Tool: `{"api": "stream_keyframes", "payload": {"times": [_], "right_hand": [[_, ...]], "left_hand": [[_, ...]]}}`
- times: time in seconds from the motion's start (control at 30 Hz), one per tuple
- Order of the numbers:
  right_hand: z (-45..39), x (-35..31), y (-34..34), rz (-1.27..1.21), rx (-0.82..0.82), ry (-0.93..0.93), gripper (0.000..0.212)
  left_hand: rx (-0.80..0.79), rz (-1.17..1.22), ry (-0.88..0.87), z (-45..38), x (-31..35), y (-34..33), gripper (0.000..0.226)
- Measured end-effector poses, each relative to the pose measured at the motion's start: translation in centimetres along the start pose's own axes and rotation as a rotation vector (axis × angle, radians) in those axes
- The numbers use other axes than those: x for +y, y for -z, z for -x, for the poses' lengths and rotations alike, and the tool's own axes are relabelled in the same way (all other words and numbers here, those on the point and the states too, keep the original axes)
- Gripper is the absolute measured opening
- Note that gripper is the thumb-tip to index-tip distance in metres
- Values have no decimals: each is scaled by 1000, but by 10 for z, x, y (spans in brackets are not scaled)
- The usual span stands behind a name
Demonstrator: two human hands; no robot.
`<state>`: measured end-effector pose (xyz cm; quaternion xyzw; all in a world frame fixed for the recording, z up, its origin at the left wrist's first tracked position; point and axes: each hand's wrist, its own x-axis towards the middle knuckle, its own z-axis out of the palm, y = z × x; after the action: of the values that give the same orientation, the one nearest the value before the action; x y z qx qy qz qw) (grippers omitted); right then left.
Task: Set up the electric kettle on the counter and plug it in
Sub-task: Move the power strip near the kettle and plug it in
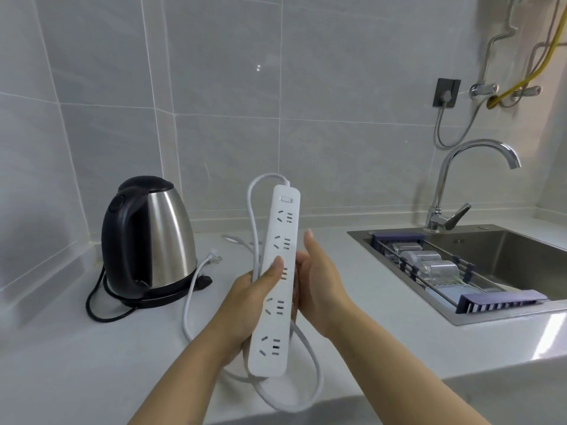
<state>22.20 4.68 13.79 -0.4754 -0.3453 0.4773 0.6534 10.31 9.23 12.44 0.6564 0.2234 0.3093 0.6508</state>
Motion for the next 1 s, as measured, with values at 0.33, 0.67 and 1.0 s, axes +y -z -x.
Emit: {"api": "stream_keyframes", "payload": {"times": [0.33,0.67,1.0], "right_hand": [[7,7,4,176,183,55,26],[8,2,12,64,176,-32,30],[14,5,18,46,170,-45,41]], "left_hand": [[-71,-521,-10,1,-18,-6,39],[39,-529,31,-2,-10,19,54],[686,-1090,258,-27,-69,105,33]]}}
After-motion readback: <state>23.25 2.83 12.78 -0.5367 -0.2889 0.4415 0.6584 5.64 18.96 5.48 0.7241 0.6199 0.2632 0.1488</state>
